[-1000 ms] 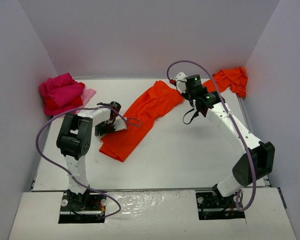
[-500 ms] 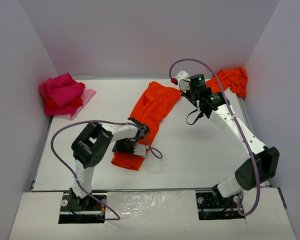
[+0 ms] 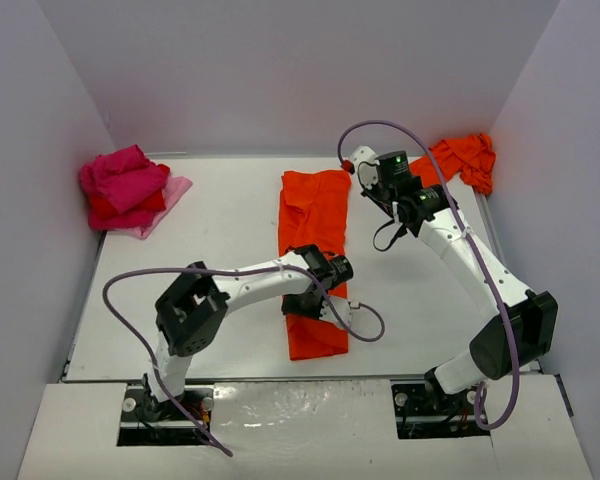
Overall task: Fold and stack the t-shirts
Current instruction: Fold the tshirt
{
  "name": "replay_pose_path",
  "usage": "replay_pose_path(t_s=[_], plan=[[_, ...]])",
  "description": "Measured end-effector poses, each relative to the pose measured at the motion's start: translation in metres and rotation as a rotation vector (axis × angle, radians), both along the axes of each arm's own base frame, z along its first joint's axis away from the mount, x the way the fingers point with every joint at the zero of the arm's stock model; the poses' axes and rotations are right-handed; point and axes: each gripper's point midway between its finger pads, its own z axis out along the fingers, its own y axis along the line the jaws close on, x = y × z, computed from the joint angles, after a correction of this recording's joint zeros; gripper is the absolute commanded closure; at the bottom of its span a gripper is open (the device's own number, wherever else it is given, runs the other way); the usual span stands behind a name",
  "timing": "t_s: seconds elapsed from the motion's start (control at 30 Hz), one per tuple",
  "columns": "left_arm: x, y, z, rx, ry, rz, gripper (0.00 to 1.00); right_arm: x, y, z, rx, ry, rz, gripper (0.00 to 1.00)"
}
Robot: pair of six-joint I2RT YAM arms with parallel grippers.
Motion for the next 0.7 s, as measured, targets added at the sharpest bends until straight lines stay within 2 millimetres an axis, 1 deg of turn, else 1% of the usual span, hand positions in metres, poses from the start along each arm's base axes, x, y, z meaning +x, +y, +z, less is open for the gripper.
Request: replay_pose_path(t_s=[0.03, 0.07, 0.1, 0.13, 0.2, 0.27, 0.33, 0.37, 0.4, 0.43, 0.5, 0.57, 0.63, 0.67, 0.7], plan=[[0.005, -0.002, 0.012, -0.036, -0.032, 0.016, 0.96, 0.0, 0.0, -0.001, 0.0, 0.003, 0.002, 0.74], [0.011, -0.002, 0.025, -0.072, -0.07, 0.034, 0.92, -0.001, 0.001, -0.001, 0.002, 0.005, 0.003, 0.56], [0.018, -0.002, 0.038, -0.109, -0.114, 0.053, 0.89, -0.001, 0.001, -0.002, 0.004, 0.005, 0.003, 0.45], [0.027, -0.002, 0.053, -0.149, -0.161, 0.077, 0.87, -0.001, 0.001, -0.002, 0.006, 0.006, 0.003, 0.43], [0.046, 0.0, 0.082, -0.231, -0.258, 0.132, 0.83, -0.001, 0.001, -0.002, 0.007, 0.006, 0.004, 0.43], [0.063, 0.007, 0.11, -0.3, -0.343, 0.183, 0.79, -0.002, 0.001, -0.001, 0.007, 0.006, 0.007, 0.42], [0.07, 0.016, 0.129, -0.342, -0.388, 0.211, 0.78, -0.003, -0.002, -0.001, 0.005, 0.002, 0.004, 0.42], [0.069, 0.019, 0.134, -0.352, -0.403, 0.214, 0.79, -0.005, -0.004, -0.001, 0.002, 0.004, 0.002, 0.43], [0.065, 0.023, 0.135, -0.358, -0.405, 0.209, 0.78, -0.006, -0.008, -0.002, 0.0, 0.005, -0.003, 0.43], [0.056, 0.025, 0.133, -0.355, -0.392, 0.192, 0.78, -0.008, -0.013, -0.002, -0.004, 0.007, -0.011, 0.44], [0.036, 0.027, 0.124, -0.34, -0.348, 0.151, 0.78, -0.01, -0.022, -0.003, -0.007, 0.011, -0.027, 0.44], [0.021, 0.026, 0.113, -0.323, -0.302, 0.117, 0.78, -0.012, -0.028, -0.004, -0.009, 0.013, -0.04, 0.43], [0.012, 0.021, 0.106, -0.314, -0.268, 0.092, 0.78, -0.011, -0.032, -0.004, -0.009, 0.013, -0.049, 0.43], [0.008, 0.018, 0.103, -0.31, -0.255, 0.078, 0.75, -0.012, -0.033, -0.004, -0.009, 0.015, -0.051, 0.43], [0.003, 0.014, 0.1, -0.307, -0.242, 0.063, 0.69, -0.012, -0.034, -0.005, -0.01, 0.016, -0.054, 0.43]])
